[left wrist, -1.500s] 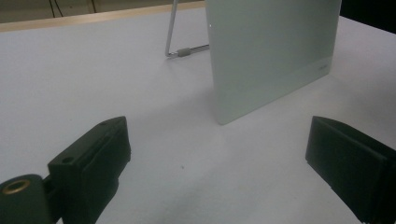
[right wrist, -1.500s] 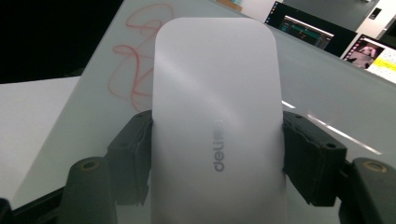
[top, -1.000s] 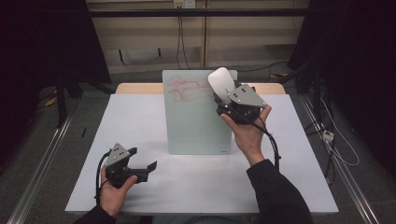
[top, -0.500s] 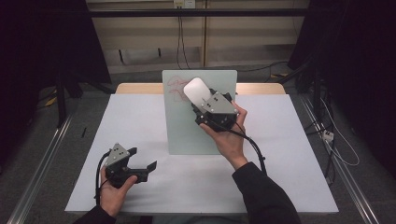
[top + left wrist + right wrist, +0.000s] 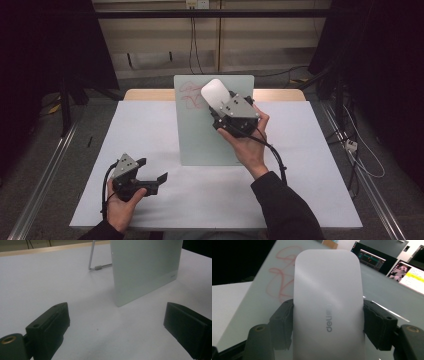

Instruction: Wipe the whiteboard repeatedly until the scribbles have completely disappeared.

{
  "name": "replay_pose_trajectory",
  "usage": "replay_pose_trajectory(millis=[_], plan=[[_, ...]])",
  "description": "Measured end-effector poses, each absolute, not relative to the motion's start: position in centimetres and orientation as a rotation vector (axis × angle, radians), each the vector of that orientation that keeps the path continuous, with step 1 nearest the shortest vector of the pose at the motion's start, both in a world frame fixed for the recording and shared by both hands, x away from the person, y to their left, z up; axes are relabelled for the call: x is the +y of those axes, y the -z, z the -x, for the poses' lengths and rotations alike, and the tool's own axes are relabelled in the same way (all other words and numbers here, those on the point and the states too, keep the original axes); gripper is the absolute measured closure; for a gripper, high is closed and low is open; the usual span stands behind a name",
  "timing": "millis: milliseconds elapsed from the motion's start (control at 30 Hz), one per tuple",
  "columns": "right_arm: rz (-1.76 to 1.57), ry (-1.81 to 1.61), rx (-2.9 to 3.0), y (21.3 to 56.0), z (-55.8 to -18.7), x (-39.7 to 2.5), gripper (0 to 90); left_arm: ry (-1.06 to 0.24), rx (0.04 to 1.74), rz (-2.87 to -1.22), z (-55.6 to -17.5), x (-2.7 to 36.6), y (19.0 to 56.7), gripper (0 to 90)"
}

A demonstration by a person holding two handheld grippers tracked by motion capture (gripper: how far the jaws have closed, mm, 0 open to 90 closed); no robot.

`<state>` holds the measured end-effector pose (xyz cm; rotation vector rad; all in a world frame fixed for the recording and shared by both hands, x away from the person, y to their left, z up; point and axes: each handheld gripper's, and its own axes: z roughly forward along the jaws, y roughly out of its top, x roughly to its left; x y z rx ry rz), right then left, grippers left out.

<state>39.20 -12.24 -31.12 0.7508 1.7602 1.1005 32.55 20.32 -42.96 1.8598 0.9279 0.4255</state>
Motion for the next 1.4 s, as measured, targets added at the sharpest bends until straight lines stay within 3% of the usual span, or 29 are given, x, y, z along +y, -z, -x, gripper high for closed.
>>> replay_pose_trajectory(millis=[200,700,1167,1400], plan=[[-0.81,-1.122,1.696,30.2,-39.6,-13.3,31.6,-0.425,0.929,-1.86,-32.6,20.3,43.0,6.4],[-0.694,-1.127,1.857,32.8,-39.1,-8.4,31.6,-0.428,0.928,-1.859,-32.5,20.3,43.0,6.3],[-0.75,-1.143,1.773,30.3,-40.0,-10.2,31.6,-0.426,0.933,-1.855,-32.5,20.4,43.0,6.3],[-0.702,-1.129,1.822,31.0,-40.0,-8.3,31.6,-0.423,0.932,-1.858,-32.5,20.4,43.0,6.3]])
